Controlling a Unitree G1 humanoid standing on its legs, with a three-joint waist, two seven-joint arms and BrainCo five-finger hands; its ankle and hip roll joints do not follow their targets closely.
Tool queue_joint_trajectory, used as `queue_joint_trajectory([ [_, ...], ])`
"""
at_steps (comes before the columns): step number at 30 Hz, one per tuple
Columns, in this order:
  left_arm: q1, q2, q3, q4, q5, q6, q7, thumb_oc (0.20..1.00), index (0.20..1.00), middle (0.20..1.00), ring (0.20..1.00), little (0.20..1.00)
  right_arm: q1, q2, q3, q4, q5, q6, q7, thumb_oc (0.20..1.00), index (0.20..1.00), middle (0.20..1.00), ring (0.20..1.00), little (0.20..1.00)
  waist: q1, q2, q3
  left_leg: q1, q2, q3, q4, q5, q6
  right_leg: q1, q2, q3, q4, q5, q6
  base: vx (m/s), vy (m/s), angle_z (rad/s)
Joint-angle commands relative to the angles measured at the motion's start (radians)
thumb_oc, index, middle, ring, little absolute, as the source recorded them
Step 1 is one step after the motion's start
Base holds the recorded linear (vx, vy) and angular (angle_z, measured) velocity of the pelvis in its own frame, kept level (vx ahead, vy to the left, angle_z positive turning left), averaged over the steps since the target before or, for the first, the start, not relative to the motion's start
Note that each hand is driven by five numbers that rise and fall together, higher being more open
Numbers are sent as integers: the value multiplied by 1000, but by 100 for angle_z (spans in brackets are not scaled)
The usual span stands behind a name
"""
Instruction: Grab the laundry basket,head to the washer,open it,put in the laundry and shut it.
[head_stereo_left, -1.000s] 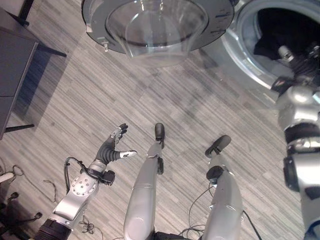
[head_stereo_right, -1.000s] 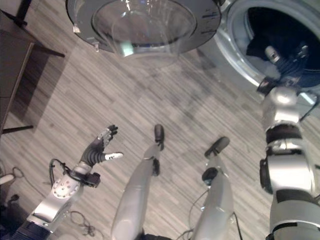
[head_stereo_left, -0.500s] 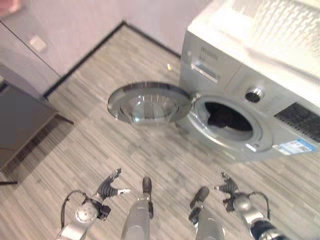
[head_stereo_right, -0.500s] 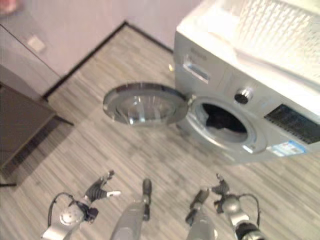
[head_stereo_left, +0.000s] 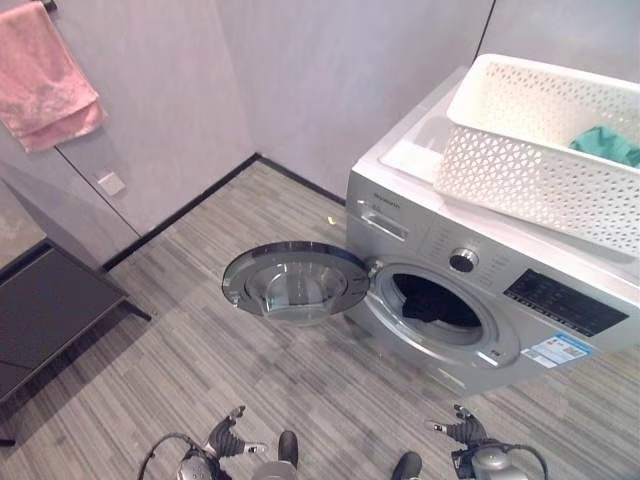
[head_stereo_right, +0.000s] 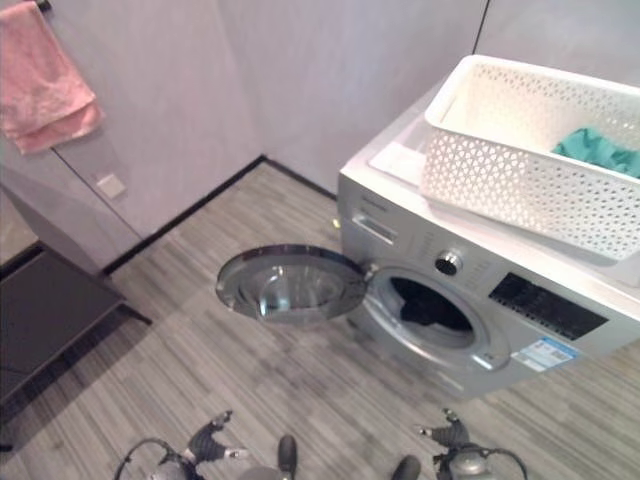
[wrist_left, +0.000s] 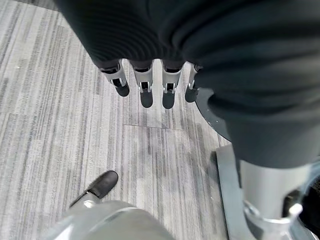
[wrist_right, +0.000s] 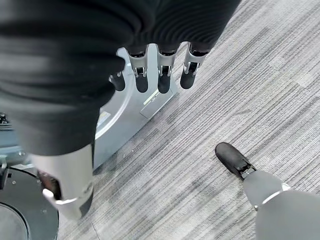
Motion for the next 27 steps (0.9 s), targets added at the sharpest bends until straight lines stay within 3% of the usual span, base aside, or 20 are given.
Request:
queue_joint_trajectory([
  [1, -28, -5, -13, 84, 61, 4, 58, 1000, 1000, 1000, 1000, 1000, -7, 0, -33, 29, 77, -21, -8, 1000, 1000, 1000, 1000, 1000, 5, -6, -9, -6, -35, 30, 14, -55, 23, 2, -3, 36, 108, -156, 4, 72, 73, -10],
  [13, -12, -57, 174, 339, 37, 21, 114, 1000, 1000, 1000, 1000, 1000, 123, -30, -227, -208, 179, -71, -47, 1000, 1000, 1000, 1000, 1000, -44, -14, -58, 84, -58, 55, 7, -94, 36, 64, -35, 70, 132, -134, 32, 45, 47, -11],
  [17, -12, -61, 198, 360, 24, 19, 111, 1000, 1000, 1000, 1000, 1000, 129, -49, -263, -257, 180, -81, -69, 1000, 1000, 1000, 1000, 1000, -48, -19, -62, 86, -61, 68, 5, -82, 44, 61, -42, 55, 135, -118, 26, 17, 2, 0],
  [18, -12, -61, 199, 361, 24, 19, 111, 1000, 1000, 1000, 1000, 1000, 130, -49, -263, -258, 179, -80, -69, 1000, 1000, 1000, 1000, 1000, -48, -18, -65, 94, -58, 57, 6, -100, 37, 68, -37, 71, 135, -132, 35, 0, 0, 0],
  [27, -6, -74, 216, 336, 22, 11, 109, 1000, 1000, 1000, 1000, 1000, 147, -92, -370, -566, 117, -115, -151, 1000, 1000, 1000, 1000, 1000, -51, -29, -72, 94, -61, 76, 4, -93, 46, 66, -39, 67, 118, -104, 37, 15, 1, -2],
])
